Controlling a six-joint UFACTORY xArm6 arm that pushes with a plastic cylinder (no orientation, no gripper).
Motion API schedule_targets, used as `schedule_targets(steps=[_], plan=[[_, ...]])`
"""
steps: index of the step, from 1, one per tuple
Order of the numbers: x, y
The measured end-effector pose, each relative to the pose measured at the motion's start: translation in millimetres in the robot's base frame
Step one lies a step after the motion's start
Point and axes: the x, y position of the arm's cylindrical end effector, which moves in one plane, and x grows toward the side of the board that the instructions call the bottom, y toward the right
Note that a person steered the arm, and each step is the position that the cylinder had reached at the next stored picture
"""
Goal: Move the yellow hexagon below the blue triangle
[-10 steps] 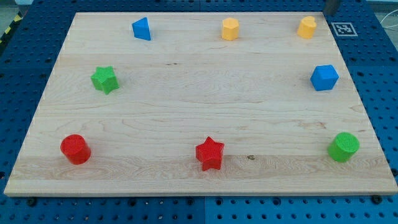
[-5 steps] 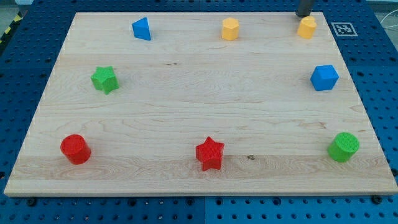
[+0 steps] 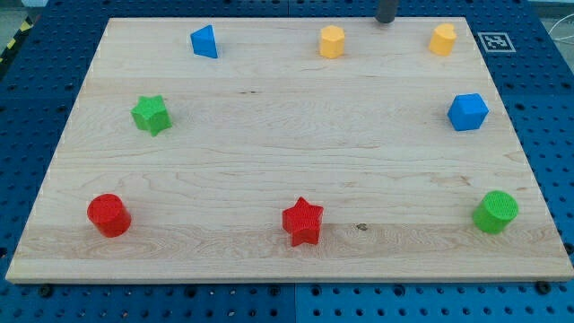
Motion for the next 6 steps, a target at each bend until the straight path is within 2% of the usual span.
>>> schedule_targets(steps=[4, 6], plan=[[0, -30], [2, -69]])
